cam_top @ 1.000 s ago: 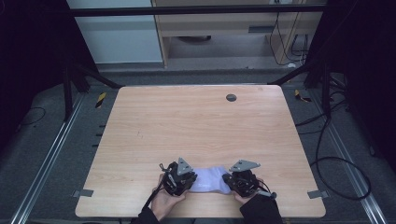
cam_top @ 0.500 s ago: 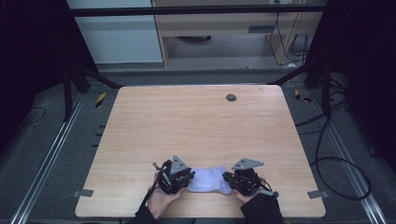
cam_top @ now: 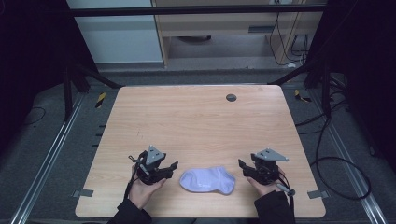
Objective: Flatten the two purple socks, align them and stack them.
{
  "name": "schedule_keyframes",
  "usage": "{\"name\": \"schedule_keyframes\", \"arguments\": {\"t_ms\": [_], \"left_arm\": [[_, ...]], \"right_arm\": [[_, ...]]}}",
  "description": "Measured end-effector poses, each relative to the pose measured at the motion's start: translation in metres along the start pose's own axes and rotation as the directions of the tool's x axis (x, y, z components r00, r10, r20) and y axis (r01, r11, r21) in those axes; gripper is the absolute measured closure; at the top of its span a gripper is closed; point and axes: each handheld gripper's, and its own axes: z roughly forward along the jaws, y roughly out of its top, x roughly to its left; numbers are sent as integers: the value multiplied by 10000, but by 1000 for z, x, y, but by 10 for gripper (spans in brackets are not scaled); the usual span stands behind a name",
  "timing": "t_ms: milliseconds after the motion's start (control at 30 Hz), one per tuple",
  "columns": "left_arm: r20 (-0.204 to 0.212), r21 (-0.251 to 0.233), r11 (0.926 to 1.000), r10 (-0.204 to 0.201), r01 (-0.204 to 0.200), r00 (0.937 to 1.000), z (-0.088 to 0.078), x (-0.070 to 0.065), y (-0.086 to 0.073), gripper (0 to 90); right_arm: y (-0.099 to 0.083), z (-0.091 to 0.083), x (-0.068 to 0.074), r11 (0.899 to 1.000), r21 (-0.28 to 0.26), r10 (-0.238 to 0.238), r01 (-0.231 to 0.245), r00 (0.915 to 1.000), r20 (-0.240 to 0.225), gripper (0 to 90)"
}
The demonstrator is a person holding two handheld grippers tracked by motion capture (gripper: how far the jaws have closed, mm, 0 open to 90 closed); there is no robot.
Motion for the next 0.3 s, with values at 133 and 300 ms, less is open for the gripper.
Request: {"name": "schedule_keyframes", "arguments": {"t_ms": [133,300], "left_arm": [[-199,-187,9992,-353,350,9992,-6,16,-4,328],[-571,-264,9990,-384,369,9976,-11,34,-11,273]], "right_arm": [[-1,-1,-15,9995,23,326,-327,9991,273,335],[-3,-2,-30,9981,146,584,-593,9967,568,292]]}}
